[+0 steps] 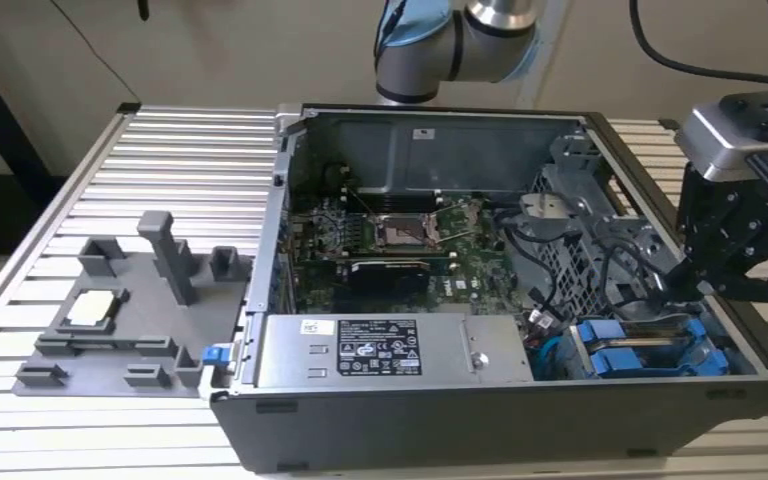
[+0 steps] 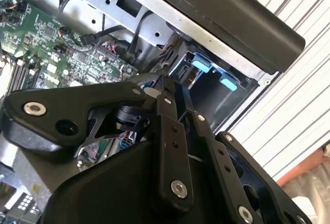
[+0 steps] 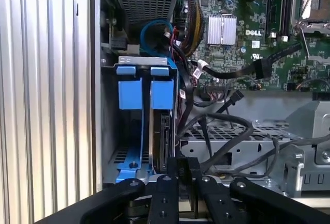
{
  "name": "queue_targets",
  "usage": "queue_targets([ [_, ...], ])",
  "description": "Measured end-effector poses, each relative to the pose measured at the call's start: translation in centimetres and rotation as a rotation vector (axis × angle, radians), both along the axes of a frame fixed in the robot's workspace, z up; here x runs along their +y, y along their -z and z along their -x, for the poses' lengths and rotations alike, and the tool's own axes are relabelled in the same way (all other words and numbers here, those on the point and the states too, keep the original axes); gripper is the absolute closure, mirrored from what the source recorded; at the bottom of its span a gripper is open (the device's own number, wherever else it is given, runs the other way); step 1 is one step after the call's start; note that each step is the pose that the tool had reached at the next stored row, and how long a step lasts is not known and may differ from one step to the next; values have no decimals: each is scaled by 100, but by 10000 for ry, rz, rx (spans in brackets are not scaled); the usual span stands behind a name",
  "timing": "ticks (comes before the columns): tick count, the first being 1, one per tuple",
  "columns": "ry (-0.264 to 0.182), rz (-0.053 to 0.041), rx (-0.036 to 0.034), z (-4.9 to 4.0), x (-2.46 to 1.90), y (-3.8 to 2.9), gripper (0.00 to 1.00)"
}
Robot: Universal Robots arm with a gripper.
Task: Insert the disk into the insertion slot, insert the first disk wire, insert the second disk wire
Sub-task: 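Insert the first disk wire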
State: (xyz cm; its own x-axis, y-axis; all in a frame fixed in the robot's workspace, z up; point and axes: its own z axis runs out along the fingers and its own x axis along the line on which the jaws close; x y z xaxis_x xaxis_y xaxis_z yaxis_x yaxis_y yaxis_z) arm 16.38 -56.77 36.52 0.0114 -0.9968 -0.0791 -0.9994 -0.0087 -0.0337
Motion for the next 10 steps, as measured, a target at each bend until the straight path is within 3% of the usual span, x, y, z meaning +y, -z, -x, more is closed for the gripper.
queue_targets([
  [10, 290, -9, 0, -2, -24, 128, 81],
])
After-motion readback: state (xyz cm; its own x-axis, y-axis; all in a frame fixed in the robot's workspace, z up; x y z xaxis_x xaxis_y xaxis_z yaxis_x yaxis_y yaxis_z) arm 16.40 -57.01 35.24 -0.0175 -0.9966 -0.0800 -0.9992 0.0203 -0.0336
